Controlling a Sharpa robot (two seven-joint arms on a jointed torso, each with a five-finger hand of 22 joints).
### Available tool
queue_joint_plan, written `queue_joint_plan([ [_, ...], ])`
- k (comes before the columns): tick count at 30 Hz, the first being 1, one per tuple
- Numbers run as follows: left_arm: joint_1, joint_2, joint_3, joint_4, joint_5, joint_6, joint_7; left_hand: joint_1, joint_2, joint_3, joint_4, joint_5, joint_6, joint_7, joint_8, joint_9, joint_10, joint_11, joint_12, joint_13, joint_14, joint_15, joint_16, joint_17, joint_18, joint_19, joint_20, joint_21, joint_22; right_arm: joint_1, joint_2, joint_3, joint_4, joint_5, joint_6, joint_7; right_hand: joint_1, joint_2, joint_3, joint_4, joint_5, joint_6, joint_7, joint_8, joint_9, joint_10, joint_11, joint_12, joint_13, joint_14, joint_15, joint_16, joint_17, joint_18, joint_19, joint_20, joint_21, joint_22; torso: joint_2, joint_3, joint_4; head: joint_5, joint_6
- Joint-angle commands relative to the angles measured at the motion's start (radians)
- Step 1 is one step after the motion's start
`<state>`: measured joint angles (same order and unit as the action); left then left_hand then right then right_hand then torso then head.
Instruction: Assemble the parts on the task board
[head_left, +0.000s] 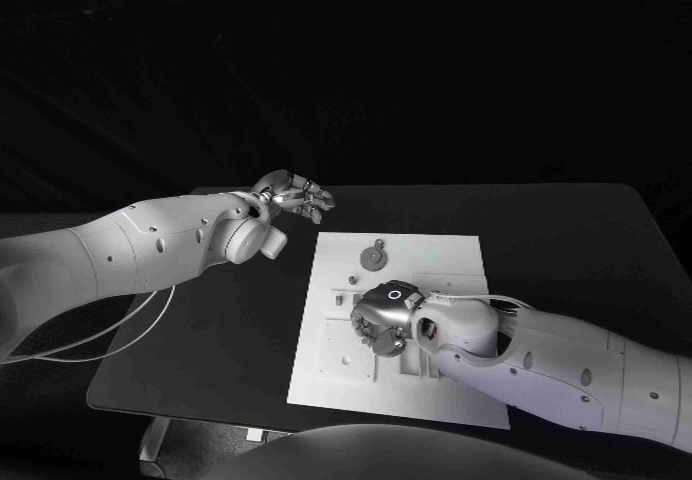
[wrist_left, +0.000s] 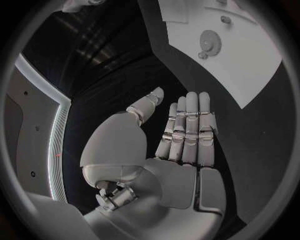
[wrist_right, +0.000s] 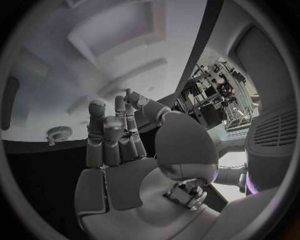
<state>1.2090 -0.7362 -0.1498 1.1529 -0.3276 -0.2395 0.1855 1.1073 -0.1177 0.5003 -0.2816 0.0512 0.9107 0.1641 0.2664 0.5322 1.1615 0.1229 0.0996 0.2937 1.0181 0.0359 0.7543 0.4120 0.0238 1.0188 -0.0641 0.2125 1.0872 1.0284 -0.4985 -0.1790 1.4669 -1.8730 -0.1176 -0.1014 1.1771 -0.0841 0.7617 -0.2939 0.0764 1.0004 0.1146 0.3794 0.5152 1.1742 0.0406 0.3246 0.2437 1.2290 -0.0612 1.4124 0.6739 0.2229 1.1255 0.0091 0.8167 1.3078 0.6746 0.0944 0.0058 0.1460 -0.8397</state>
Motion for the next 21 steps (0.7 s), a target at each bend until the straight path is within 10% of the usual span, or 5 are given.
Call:
queue_joint_plan([
  [1, 0.001, 0.002, 0.001, 0.003, -0.003, 0.0, 0.003, 0.009, -0.001, -0.006, -0.001, -0.001, -0.009, 0.0, 0.003, -0.001, -0.008, 0.0, -0.003, -0.001, 0.006, -0.002, -0.007, 0.002, 0.019, 0.007, 0.001, -0.006, 0.001, -0.001, 0.005, -0.003, -0.001, -0.014, 0.036, 0.004, -0.003, 0.011, 0.006, 0.003, 0.005, 0.007, 0.001, 0.003, 0.002, 0.081, -0.001, 0.002, 0.015, 0.002, -0.008, -0.007, 0.001, 0.039, -0.002, -0.006, 0.001, 0.018, 0.0, -0.0005, 0.0005, -0.001, -0.001],
  [17, 0.002, 0.001, 0.001, 0.004, -0.003, -0.001, 0.0, 0.009, -0.002, -0.006, -0.001, -0.001, -0.009, 0.0, 0.003, -0.002, -0.008, 0.0, -0.003, -0.002, 0.007, -0.002, -0.008, 0.004, 0.019, 0.007, 0.001, -0.007, 0.001, -0.001, 0.015, -0.021, 0.0, 0.005, 0.051, 0.008, -0.009, 0.009, 0.003, 0.003, 0.005, -0.003, 0.005, -0.004, 0.005, 0.073, 0.003, -0.008, 0.018, -0.003, -0.004, -0.009, 0.003, 0.039, -0.008, -0.003, -0.002, 0.018, 0.0, -0.0014, -0.0001, -0.002, -0.007],
  [21, 0.002, 0.001, 0.001, 0.005, -0.003, 0.0, -0.001, 0.009, -0.002, -0.006, -0.001, -0.001, -0.01, 0.001, 0.003, -0.002, -0.009, 0.001, -0.003, -0.002, 0.007, -0.002, -0.009, 0.005, 0.019, 0.007, 0.001, -0.007, 0.001, -0.001, 0.016, -0.021, -0.004, 0.018, 0.041, 0.008, -0.017, -0.027, -0.008, 0.004, 0.005, -0.045, 0.022, -0.029, 0.001, 0.049, 0.012, -0.025, 0.018, -0.013, 0.006, -0.013, 0.005, 0.039, -0.017, 0.002, -0.007, 0.018, 0.0, -0.0007, 0.0004, -0.001, -0.006],
])
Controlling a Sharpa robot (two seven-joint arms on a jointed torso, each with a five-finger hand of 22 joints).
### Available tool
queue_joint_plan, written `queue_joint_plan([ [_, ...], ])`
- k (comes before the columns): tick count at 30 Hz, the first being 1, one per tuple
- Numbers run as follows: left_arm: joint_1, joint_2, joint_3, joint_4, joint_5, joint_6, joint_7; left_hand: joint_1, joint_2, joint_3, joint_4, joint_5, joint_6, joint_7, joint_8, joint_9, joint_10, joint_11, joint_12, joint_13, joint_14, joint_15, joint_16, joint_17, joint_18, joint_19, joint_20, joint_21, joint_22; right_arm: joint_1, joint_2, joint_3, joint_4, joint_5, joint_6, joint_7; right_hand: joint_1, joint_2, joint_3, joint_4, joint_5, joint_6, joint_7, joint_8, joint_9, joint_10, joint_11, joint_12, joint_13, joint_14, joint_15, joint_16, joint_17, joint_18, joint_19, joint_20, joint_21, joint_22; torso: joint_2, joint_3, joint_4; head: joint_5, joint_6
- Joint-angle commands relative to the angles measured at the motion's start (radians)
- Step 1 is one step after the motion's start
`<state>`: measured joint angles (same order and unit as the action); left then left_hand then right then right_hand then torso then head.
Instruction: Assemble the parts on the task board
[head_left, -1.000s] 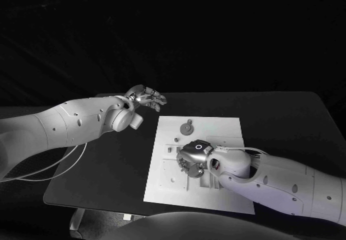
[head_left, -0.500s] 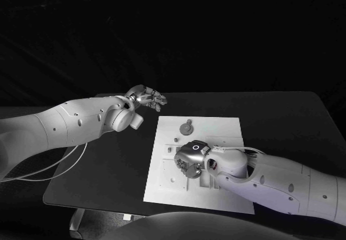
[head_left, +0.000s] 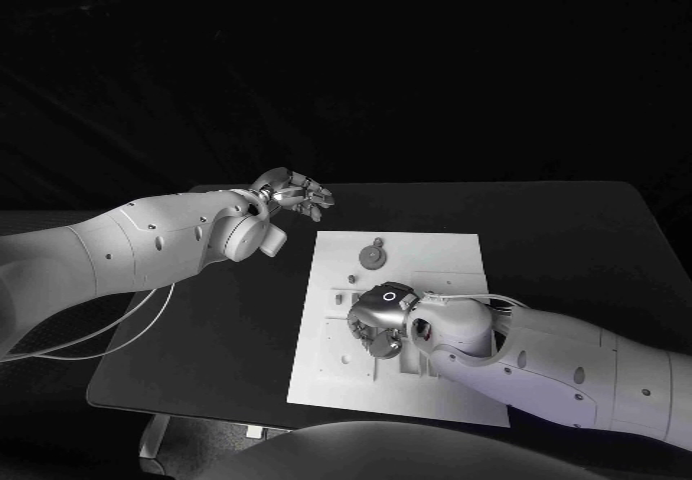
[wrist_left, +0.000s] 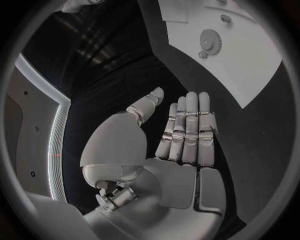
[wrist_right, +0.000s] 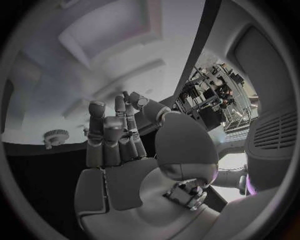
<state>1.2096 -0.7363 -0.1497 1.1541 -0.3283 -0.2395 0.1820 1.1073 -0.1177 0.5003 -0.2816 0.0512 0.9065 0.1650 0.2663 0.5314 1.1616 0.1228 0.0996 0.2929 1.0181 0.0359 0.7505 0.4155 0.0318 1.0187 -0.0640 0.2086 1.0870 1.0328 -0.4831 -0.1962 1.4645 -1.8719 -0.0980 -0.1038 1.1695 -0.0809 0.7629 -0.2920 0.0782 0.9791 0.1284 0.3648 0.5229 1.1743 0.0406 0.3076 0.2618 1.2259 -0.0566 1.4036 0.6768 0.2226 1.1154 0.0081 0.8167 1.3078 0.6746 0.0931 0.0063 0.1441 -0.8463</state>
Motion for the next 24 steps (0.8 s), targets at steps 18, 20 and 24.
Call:
queue_joint_plan([
  [18, 0.002, -0.009, 0.001, 0.005, -0.002, 0.002, -0.004, 0.013, -0.008, -0.006, -0.003, -0.001, -0.015, 0.003, -0.001, -0.004, -0.017, 0.004, -0.005, -0.005, 0.004, 0.0, -0.012, 0.009, 0.01, 0.005, 0.001, -0.007, 0.003, 0.006, -0.041, -0.003, 0.02, 0.044, -0.096, 0.007, -0.086, -0.143, -0.123, 0.026, 0.002, -0.214, 0.063, -0.111, -0.049, -0.134, 0.093, -0.118, -0.037, -0.071, 0.078, -0.009, 0.012, 0.039, -0.042, 0.025, -0.026, 0.018, 0.0, 0.0024, -0.0008, -0.001, 0.004],
  [20, 0.002, -0.012, 0.0, 0.005, -0.003, 0.001, -0.004, 0.017, -0.006, -0.004, -0.003, 0.0, -0.015, 0.003, 0.0, -0.005, -0.017, 0.004, -0.005, -0.005, 0.005, 0.0, -0.014, 0.011, 0.011, 0.005, 0.001, -0.008, 0.003, 0.017, -0.06, -0.002, 0.035, 0.043, -0.105, 0.004, -0.083, -0.142, -0.124, 0.027, 0.002, -0.212, 0.061, -0.109, -0.049, -0.133, 0.093, -0.117, -0.037, -0.069, 0.078, -0.007, 0.012, 0.039, -0.041, 0.024, -0.026, 0.018, 0.0, 0.0025, -0.0015, -0.001, 0.005],
  [24, 0.002, -0.014, 0.0, 0.003, -0.003, 0.0, -0.002, 0.018, -0.006, -0.003, -0.003, 0.0, -0.015, 0.003, 0.0, -0.005, -0.017, 0.004, -0.005, -0.006, 0.005, 0.0, -0.014, 0.012, 0.01, 0.005, 0.001, -0.008, 0.003, 0.044, -0.095, 0.013, 0.063, 0.044, -0.114, 0.003, -0.077, -0.141, -0.125, 0.028, 0.002, -0.207, 0.058, -0.103, -0.047, -0.13, 0.092, -0.115, -0.037, -0.066, 0.078, -0.004, 0.013, 0.039, -0.038, 0.023, -0.024, 0.018, -0.001, 0.0026, -0.0017, -0.003, 0.008],
])
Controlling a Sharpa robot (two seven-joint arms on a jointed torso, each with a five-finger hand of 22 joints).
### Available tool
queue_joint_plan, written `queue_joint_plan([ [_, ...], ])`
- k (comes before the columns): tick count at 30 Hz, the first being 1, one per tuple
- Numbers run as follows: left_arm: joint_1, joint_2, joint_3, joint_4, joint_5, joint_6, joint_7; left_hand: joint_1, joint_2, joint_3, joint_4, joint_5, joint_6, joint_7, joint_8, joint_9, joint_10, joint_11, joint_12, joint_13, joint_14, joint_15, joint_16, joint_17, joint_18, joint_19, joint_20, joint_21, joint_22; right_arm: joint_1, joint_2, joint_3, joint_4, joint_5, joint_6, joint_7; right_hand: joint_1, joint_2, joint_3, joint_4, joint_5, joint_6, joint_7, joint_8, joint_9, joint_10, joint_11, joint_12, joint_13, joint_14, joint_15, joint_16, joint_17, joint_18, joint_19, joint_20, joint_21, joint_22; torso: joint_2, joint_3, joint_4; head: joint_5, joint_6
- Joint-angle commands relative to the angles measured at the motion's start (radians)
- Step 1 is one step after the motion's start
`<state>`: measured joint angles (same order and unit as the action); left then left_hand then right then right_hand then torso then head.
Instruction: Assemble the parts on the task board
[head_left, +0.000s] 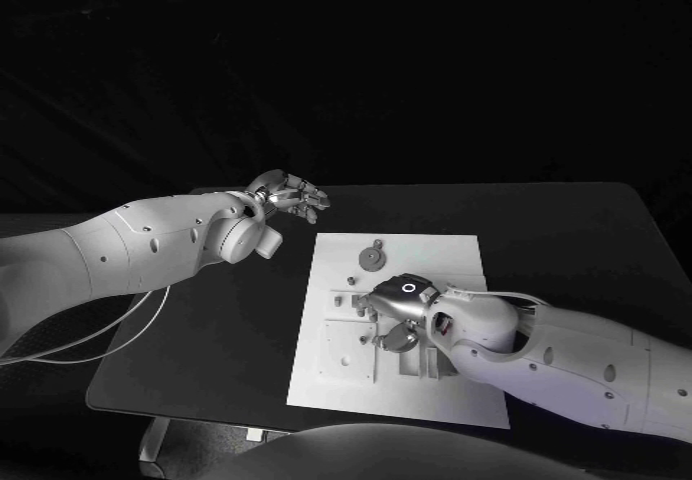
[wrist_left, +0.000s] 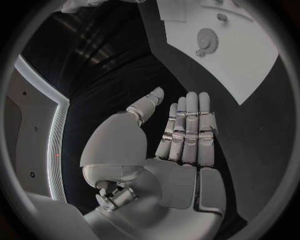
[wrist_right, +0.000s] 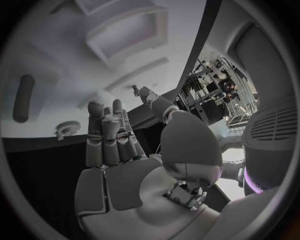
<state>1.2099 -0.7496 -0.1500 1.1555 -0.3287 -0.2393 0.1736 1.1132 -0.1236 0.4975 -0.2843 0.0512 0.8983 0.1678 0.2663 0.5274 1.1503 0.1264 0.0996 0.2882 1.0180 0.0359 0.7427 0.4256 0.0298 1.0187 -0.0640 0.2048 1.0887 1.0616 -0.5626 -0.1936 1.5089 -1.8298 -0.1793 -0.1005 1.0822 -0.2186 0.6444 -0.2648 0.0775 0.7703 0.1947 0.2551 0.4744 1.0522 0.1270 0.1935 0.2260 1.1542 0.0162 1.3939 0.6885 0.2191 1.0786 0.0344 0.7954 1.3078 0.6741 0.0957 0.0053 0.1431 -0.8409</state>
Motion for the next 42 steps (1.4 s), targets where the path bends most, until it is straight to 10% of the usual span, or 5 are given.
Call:
queue_joint_plan([
  [1, 0.001, -0.002, 0.001, 0.003, -0.002, 0.0, 0.006, 0.013, 0.0, 0.0, 0.0, 0.0, -0.007, 0.001, 0.0, -0.001, -0.006, 0.0, -0.005, -0.001, 0.005, 0.0, -0.006, 0.002, 0.012, 0.005, 0.001, -0.004, 0.001, 0.022, -0.028, 0.02, 0.031, 0.006, -0.039, -0.002, 0.012, -0.002, -0.008, 0.002, 0.003, 0.005, -0.007, 0.009, 0.002, -0.005, 0.005, 0.001, 0.0, 0.007, 0.004, 0.007, 0.002, 0.043, 0.001, -0.004, -0.002, 0.018, 0.0, 0.0003, -0.0009, -0.004, 0.005],
  [9, 0.001, -0.008, 0.001, 0.005, -0.002, -0.001, 0.009, 0.014, 0.0, 0.002, 0.001, 0.0, -0.006, 0.001, 0.001, -0.001, -0.005, 0.0, -0.004, -0.001, 0.006, 0.0, -0.008, 0.004, 0.012, 0.006, 0.001, -0.005, 0.002, 0.074, -0.144, 0.089, 0.105, 0.08, 0.008, -0.016, 0.027, 0.03, -0.021, 0.001, 0.003, 0.063, -0.007, 0.049, 0.018, 0.05, -0.018, 0.035, 0.014, 0.048, -0.018, 0.021, 0.0, 0.043, 0.028, -0.017, 0.012, 0.02, 0.0, -0.0005, -0.0008, -0.018, 0.022],
  [18, 0.001, -0.013, 0.001, 0.006, -0.002, 0.0, 0.011, 0.013, -0.001, 0.002, 0.002, 0.0, -0.006, 0.001, 0.001, -0.001, -0.004, 0.0, -0.003, -0.001, 0.006, 0.0, -0.009, 0.006, 0.012, 0.006, 0.002, -0.005, 0.002, 0.093, -0.194, 0.087, 0.077, 0.06, 0.066, -0.021, 0.02, 0.013, -0.027, 0.004, 0.003, 0.062, -0.011, 0.05, 0.02, 0.046, -0.017, 0.033, 0.013, 0.05, -0.016, 0.015, -0.003, 0.043, 0.025, -0.017, 0.01, 0.019, 0.0, -0.001, -0.0027, -0.025, 0.042],
  [28, 0.001, -0.01, 0.001, 0.007, -0.002, 0.0, 0.01, 0.012, -0.001, 0.002, 0.003, 0.0, -0.006, 0.001, 0.001, -0.002, -0.004, 0.0, -0.002, -0.001, 0.006, 0.0, -0.009, 0.007, 0.012, 0.007, 0.002, -0.005, 0.002, 0.082, -0.188, 0.056, 0.032, 0.029, 0.086, -0.025, 0.011, -0.014, -0.023, 0.028, 0.004, 0.043, -0.017, 0.04, 0.014, 0.015, -0.01, 0.014, 0.001, 0.049, -0.01, 0.011, -0.006, 0.043, 0.022, -0.016, 0.005, 0.017, 0.001, -0.0007, 0.001, -0.037, 0.05],
  [42, 0.001, -0.01, 0.001, 0.006, -0.002, 0.001, 0.011, 0.011, -0.002, 0.001, 0.004, 0.0, -0.006, 0.001, 0.002, -0.002, -0.004, 0.0, -0.002, -0.002, 0.007, 0.0, -0.011, 0.009, 0.012, 0.007, 0.002, -0.006, 0.003, 0.076, -0.202, 0.047, 0.035, 0.017, 0.144, -0.037, 0.003, -0.041, -0.019, 0.066, 0.003, 0.022, -0.045, 0.033, 0.007, -0.023, 0.007, -0.007, -0.016, 0.039, 0.006, 0.009, -0.006, 0.043, 0.017, -0.013, -0.003, 0.017, 0.001, -0.0011, 0.0009, -0.042, 0.041],
])
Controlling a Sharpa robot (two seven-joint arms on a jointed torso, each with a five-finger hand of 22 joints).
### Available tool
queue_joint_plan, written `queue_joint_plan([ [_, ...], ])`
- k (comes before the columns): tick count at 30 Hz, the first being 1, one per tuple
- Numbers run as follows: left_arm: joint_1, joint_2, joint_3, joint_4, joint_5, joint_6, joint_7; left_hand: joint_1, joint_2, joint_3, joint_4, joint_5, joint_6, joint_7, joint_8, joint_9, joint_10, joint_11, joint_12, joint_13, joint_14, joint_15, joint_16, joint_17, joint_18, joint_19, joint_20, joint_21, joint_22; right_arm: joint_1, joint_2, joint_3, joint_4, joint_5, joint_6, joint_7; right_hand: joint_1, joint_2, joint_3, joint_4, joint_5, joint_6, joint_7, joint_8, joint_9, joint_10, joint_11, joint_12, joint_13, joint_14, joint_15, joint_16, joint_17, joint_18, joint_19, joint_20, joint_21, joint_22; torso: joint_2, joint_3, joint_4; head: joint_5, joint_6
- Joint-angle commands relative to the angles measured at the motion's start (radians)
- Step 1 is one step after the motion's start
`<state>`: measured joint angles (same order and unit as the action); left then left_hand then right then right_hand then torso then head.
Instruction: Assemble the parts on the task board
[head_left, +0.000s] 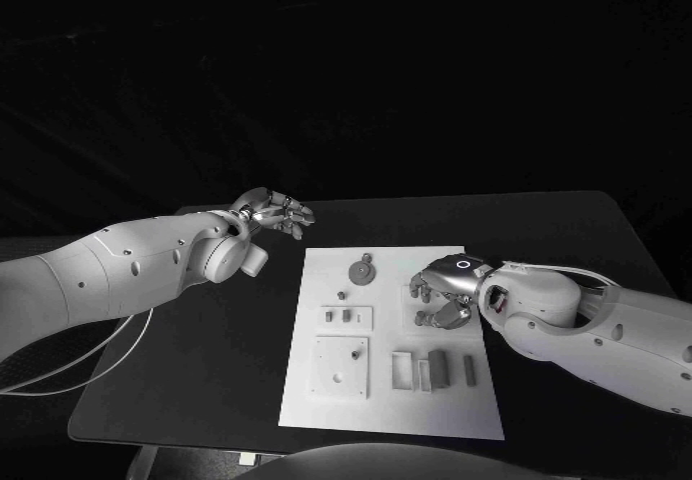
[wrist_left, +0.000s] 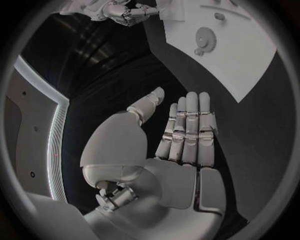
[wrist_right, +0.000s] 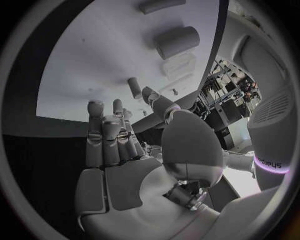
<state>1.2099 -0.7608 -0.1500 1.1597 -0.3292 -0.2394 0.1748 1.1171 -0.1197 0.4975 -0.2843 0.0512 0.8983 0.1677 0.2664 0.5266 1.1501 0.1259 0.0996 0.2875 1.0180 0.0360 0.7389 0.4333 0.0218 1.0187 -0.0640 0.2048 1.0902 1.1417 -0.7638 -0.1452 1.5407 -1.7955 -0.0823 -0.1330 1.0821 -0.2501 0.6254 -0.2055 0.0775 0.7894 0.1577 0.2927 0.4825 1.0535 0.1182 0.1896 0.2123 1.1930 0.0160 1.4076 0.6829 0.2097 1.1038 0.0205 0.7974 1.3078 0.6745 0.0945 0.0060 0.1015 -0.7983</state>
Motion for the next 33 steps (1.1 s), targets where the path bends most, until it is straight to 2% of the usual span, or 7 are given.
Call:
queue_joint_plan([
  [1, 0.001, 0.001, 0.001, 0.002, -0.002, 0.002, 0.01, 0.006, -0.006, 0.001, 0.004, 0.0, -0.006, 0.001, 0.002, -0.001, -0.004, 0.0, -0.002, -0.001, 0.007, 0.0, -0.007, 0.001, 0.02, 0.007, 0.002, -0.006, 0.001, -0.006, 0.0, -0.003, 0.002, -0.017, 0.046, -0.004, 0.003, -0.009, 0.0, 0.009, 0.003, 0.007, -0.01, -0.002, 0.0, -0.023, 0.016, -0.003, -0.002, 0.0, 0.007, -0.004, -0.001, 0.052, -0.008, 0.001, -0.005, 0.017, 0.0, 0.0001, -0.0001, 0.0, -0.003],
  [5, 0.001, 0.002, 0.001, 0.001, -0.002, 0.002, 0.01, 0.006, -0.006, 0.001, 0.005, 0.0, -0.006, 0.001, 0.002, -0.001, -0.004, 0.0, -0.002, -0.001, 0.007, 0.0, -0.007, 0.002, 0.02, 0.007, 0.002, -0.006, 0.001, -0.024, 0.011, -0.005, -0.009, -0.022, 0.044, 0.0, 0.007, -0.004, 0.001, 0.012, 0.003, 0.019, -0.012, 0.007, 0.003, -0.02, 0.014, -0.001, -0.003, 0.001, 0.005, -0.002, 0.0, 0.052, -0.006, 0.0, -0.005, 0.018, 0.0, 0.0005, 0.0006, 0.001, -0.006],
  [9, 0.001, 0.001, 0.001, 0.001, -0.002, 0.001, 0.008, 0.006, -0.005, 0.002, 0.005, 0.0, -0.006, 0.001, 0.002, -0.001, -0.004, 0.0, -0.002, -0.001, 0.007, 0.0, -0.008, 0.002, 0.02, 0.007, 0.002, -0.006, 0.001, -0.04, 0.021, -0.005, -0.024, -0.03, 0.026, 0.007, 0.024, 0.021, 0.001, 0.0, 0.002, 0.058, -0.003, 0.027, 0.009, -0.007, 0.001, 0.008, -0.002, 0.003, -0.007, -0.002, -0.001, 0.052, -0.008, -0.002, -0.004, 0.019, 0.0, 0.0004, 0.001, -0.003, 0.0],
  [13, 0.001, 0.001, 0.001, 0.0, -0.002, 0.002, 0.008, 0.006, -0.005, 0.002, 0.005, 0.0, -0.006, 0.001, 0.002, -0.002, -0.004, 0.0, -0.002, -0.002, 0.007, 0.0, -0.008, 0.003, 0.02, 0.007, 0.001, -0.006, 0.002, -0.043, 0.031, -0.005, -0.034, -0.033, 0.016, 0.009, 0.041, 0.05, -0.002, -0.023, 0.003, 0.077, -0.004, 0.034, 0.008, 0.012, -0.003, 0.019, -0.001, 0.007, -0.012, -0.002, -0.001, 0.052, -0.006, -0.004, -0.002, 0.02, 0.0, 0.001, 0.0005, -0.002, 0.0],
  [23, 0.001, 0.003, 0.001, 0.0, -0.002, 0.004, 0.007, 0.005, -0.003, 0.002, 0.006, 0.0, -0.006, 0.001, 0.002, -0.002, -0.005, 0.0, -0.002, -0.002, 0.007, 0.0, -0.009, 0.004, 0.02, 0.007, 0.001, -0.007, 0.002, -0.045, 0.043, -0.005, -0.031, -0.033, 0.011, 0.016, 0.053, 0.1, -0.002, -0.058, 0.004, 0.105, 0.001, 0.04, 0.002, 0.045, -0.004, 0.033, 0.0, 0.01, -0.012, -0.004, -0.003, 0.052, -0.006, -0.002, -0.002, 0.019, 0.0, -0.0001, 0.0006, -0.001, -0.002],
  [25, 0.001, 0.002, 0.001, 0.0, -0.002, 0.004, 0.006, 0.004, -0.003, 0.002, 0.007, 0.0, -0.006, 0.001, 0.002, -0.002, -0.005, 0.001, -0.002, -0.002, 0.007, 0.0, -0.009, 0.005, 0.02, 0.007, 0.001, -0.007, 0.002, -0.045, 0.043, -0.005, -0.032, -0.033, 0.008, 0.016, 0.058, 0.12, 0.0, -0.07, 0.003, 0.115, 0.001, 0.042, 0.001, 0.054, -0.007, 0.037, 0.0, 0.011, -0.016, -0.004, -0.003, 0.052, -0.006, -0.002, -0.001, 0.019, 0.0, -0.0004, 0.0007, -0.002, -0.002],
  [33, 0.001, 0.001, 0.001, 0.001, -0.002, 0.004, 0.004, 0.003, -0.002, 0.003, 0.008, 0.0, -0.007, 0.001, 0.002, -0.002, -0.005, 0.001, -0.002, -0.002, 0.008, 0.0, -0.01, 0.006, 0.019, 0.008, 0.001, -0.007, 0.002, -0.046, 0.042, -0.005, -0.033, -0.044, -0.002, 0.007, 0.079, 0.172, 0.008, -0.085, 0.004, 0.161, -0.017, 0.058, 0.004, 0.112, -0.032, 0.067, 0.017, 0.014, -0.039, -0.005, -0.003, 0.052, -0.004, -0.003, 0.002, 0.02, 0.0, -0.0002, 0.0004, 0.0, -0.005],
])
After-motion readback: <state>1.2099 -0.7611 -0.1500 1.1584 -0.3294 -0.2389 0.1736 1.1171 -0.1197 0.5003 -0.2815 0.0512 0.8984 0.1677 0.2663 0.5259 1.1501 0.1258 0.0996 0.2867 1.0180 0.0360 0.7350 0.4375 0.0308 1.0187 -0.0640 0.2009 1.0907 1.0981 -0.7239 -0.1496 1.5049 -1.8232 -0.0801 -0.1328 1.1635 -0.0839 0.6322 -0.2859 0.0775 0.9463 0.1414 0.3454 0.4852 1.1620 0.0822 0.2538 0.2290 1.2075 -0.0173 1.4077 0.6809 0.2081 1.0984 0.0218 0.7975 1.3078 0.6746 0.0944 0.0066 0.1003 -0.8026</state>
